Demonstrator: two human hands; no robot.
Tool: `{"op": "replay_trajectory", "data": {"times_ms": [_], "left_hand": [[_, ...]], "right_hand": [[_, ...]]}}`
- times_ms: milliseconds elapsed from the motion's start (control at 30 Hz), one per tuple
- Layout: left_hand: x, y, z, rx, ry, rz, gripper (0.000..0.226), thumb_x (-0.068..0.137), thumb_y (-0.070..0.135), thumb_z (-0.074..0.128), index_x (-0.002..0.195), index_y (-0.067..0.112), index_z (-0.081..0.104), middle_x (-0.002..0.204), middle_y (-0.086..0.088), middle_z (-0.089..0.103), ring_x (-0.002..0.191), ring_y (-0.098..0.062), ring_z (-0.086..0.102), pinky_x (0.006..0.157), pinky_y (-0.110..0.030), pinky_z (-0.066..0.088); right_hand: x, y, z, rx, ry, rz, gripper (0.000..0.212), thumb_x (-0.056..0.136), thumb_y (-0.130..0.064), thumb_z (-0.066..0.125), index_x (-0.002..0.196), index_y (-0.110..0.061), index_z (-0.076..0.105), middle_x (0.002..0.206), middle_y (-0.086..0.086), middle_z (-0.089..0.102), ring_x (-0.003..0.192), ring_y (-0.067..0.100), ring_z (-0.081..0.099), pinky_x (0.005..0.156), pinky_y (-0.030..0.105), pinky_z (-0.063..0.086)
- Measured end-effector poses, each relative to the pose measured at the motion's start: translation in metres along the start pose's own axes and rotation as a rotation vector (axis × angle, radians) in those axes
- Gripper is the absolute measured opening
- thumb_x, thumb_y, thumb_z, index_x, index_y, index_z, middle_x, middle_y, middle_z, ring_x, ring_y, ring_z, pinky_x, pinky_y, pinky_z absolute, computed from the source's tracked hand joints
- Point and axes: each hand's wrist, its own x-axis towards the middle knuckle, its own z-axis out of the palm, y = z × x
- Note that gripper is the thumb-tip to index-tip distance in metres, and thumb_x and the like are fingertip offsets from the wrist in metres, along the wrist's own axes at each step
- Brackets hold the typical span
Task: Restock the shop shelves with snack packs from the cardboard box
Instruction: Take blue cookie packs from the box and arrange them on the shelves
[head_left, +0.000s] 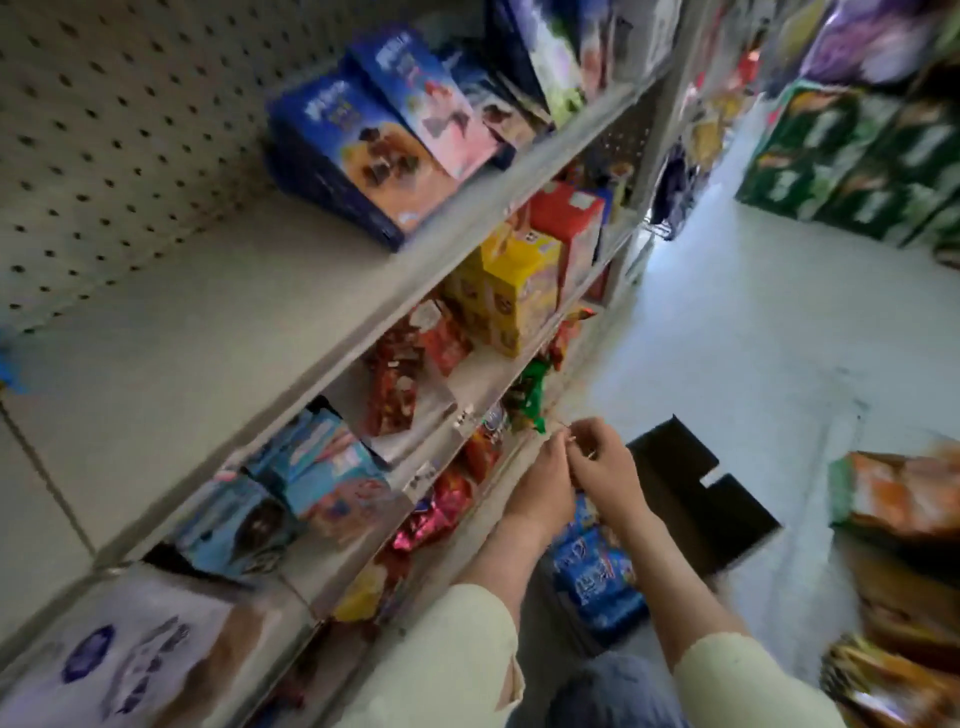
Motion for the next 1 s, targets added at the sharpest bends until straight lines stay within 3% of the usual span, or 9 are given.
{"op": "replay_trajectory", "data": {"times_ms": [133,233,300,367,433,500,600,800,1000], "left_hand": [[0.027,-0.059,0.099,0.12,-0.23,-0.058,0.036,0.088,0.014,0.043,0.124,0.017,0.047,0.125,-0.009,0.057,0.118,-0.029,0.055,0.101,-0.043,0.044],[0.039,-0.092,0.155,0.251,-0.361,-0.069,0.032,0.092,0.009,0.041,0.123,0.009,0.048,0.129,-0.016,0.054,0.122,-0.033,0.051,0.101,-0.043,0.041],[0.044,-0.114,0.189,0.283,-0.433,-0.068,0.032,0.093,0.007,0.04,0.125,0.005,0.047,0.13,-0.019,0.052,0.122,-0.036,0.05,0.099,-0.043,0.041],[0.05,-0.136,0.226,0.313,-0.471,-0.064,0.03,0.094,0.007,0.039,0.122,0.002,0.048,0.129,-0.02,0.052,0.119,-0.037,0.051,0.096,-0.043,0.041],[0.053,-0.15,0.247,0.36,-0.512,-0.074,0.028,0.094,0.006,0.04,0.119,-0.001,0.049,0.127,-0.021,0.053,0.118,-0.038,0.051,0.095,-0.044,0.042],[0.057,-0.159,0.266,0.42,-0.557,-0.084,0.03,0.092,0.006,0.042,0.121,0.001,0.048,0.128,-0.019,0.052,0.118,-0.036,0.052,0.095,-0.044,0.043],[0.065,-0.164,0.286,0.474,-0.601,-0.104,0.038,0.092,0.01,0.044,0.13,0.005,0.042,0.133,-0.017,0.049,0.119,-0.034,0.052,0.094,-0.044,0.047],[0.082,-0.153,0.317,0.564,-0.728,-0.121,0.071,0.085,0.028,0.062,0.143,0.009,0.027,0.143,-0.013,0.039,0.131,-0.032,0.04,0.103,-0.047,0.041],[0.085,-0.151,0.34,0.705,-0.776,-0.099,0.102,0.076,0.043,0.074,0.149,0.007,0.011,0.151,-0.014,0.024,0.139,-0.033,0.026,0.108,-0.049,0.03]], "right_hand": [[-0.002,0.112,0.02,-0.077,-0.096,0.19,0.013,0.082,-0.008,0.062,0.095,-0.007,0.064,0.088,0.007,0.066,0.087,0.021,0.061,0.071,0.026,0.04],[0.0,0.19,0.024,-0.258,-0.238,0.311,0.019,0.085,-0.011,0.06,0.104,-0.007,0.061,0.105,0.013,0.065,0.103,0.027,0.061,0.077,0.026,0.041],[0.0,0.234,0.021,-0.371,-0.303,0.367,0.014,0.086,-0.013,0.059,0.099,-0.012,0.054,0.113,0.016,0.061,0.108,0.028,0.057,0.073,0.025,0.036],[0.003,0.277,0.023,-0.485,-0.364,0.445,0.025,0.086,-0.015,0.06,0.107,-0.01,0.049,0.124,0.018,0.053,0.115,0.031,0.052,0.082,0.03,0.041],[0.007,0.306,0.028,-0.622,-0.426,0.527,0.052,0.085,-0.016,0.06,0.131,-0.005,0.039,0.136,0.019,0.042,0.127,0.034,0.044,0.099,0.035,0.04],[0.01,0.325,0.033,-0.694,-0.448,0.599,0.068,0.086,-0.016,0.06,0.143,-0.007,0.024,0.143,0.017,0.032,0.133,0.035,0.036,0.109,0.041,0.034],[0.018,0.338,0.038,-0.725,-0.49,0.684,0.078,0.087,-0.017,0.063,0.147,-0.012,0.013,0.148,0.014,0.025,0.136,0.034,0.031,0.11,0.046,0.031],[0.026,0.355,0.045,-0.758,-0.7,0.636,0.099,0.087,-0.024,0.062,0.15,-0.015,-0.015,0.158,0.012,-0.008,0.144,0.032,0.016,0.113,0.048,0.027],[0.02,0.359,0.04,-0.708,-0.71,0.639,0.101,0.09,-0.023,0.062,0.149,-0.025,-0.021,0.159,0.011,-0.013,0.145,0.034,0.014,0.114,0.05,0.026]]}}
